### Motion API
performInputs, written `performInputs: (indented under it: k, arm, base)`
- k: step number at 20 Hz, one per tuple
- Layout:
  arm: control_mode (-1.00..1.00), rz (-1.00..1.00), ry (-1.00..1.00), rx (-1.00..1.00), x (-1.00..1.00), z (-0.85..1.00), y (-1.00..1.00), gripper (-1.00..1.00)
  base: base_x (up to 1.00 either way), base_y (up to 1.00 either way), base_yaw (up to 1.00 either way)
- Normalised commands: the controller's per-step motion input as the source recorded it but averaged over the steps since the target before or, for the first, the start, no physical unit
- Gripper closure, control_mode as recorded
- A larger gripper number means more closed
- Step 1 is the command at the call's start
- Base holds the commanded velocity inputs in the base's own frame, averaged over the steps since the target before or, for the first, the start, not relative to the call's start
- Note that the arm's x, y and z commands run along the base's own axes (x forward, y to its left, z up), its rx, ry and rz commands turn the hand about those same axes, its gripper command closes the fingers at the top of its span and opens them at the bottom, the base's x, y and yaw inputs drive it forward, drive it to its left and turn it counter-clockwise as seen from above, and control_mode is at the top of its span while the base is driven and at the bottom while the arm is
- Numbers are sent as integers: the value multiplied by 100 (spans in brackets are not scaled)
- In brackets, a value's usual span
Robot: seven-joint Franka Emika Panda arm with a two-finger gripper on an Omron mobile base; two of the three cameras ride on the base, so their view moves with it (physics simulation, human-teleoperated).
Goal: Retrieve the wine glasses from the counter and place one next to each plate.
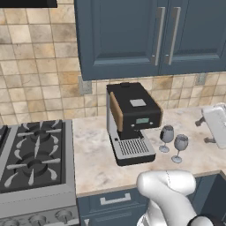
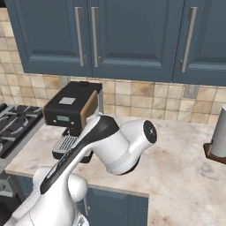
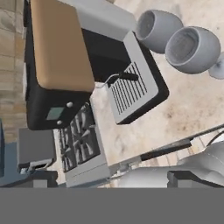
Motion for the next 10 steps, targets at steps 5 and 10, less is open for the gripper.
performInputs:
  k: [5, 10]
  arm:
    - [-100, 0, 23, 12, 34, -17, -25, -100]
    - [-100, 0, 26, 3, 40, -24, -3, -100]
  base:
    - [0, 0, 0]
    - [0, 0, 0]
